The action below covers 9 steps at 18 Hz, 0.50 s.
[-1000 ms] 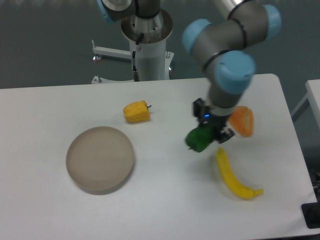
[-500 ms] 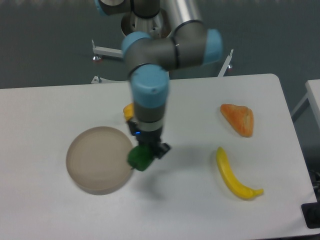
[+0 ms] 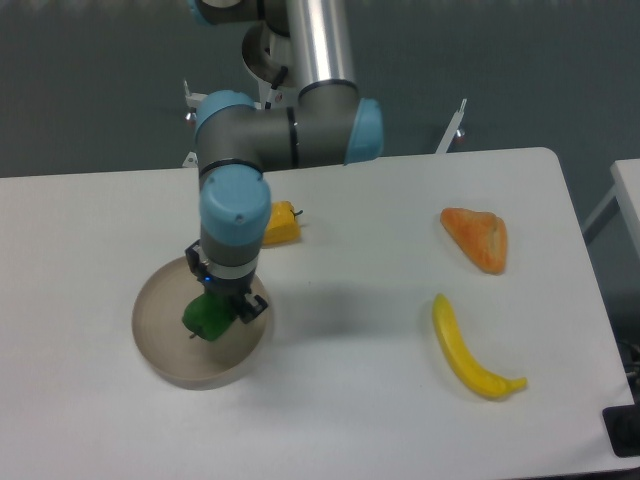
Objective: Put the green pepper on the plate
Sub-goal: 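Lower the green pepper onto the plate and open the gripper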
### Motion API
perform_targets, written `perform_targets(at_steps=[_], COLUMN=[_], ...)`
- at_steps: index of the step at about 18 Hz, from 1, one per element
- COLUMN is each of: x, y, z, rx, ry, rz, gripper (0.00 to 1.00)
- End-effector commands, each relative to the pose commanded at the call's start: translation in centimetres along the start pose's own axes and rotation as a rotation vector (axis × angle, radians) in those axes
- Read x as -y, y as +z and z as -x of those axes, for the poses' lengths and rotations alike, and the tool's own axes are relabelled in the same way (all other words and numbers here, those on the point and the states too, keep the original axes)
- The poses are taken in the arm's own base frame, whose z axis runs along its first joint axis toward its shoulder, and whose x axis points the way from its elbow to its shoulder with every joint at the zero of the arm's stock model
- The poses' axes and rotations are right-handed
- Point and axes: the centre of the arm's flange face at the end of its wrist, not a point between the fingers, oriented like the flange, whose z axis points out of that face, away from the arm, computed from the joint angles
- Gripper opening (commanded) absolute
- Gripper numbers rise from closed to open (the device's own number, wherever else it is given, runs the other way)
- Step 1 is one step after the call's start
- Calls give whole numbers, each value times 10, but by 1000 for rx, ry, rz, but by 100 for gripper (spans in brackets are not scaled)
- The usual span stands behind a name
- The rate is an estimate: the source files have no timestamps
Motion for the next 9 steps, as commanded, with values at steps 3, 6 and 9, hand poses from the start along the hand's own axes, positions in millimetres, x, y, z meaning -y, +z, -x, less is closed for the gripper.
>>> perform_targets(at_steps=[3,6,9], x=[-2,0,3], y=[17,29,19], z=[-6,-8,-8], rx=[-9,-1,36], ry=[10,16,19], rz=[10,6,-23], gripper=[38,83,100])
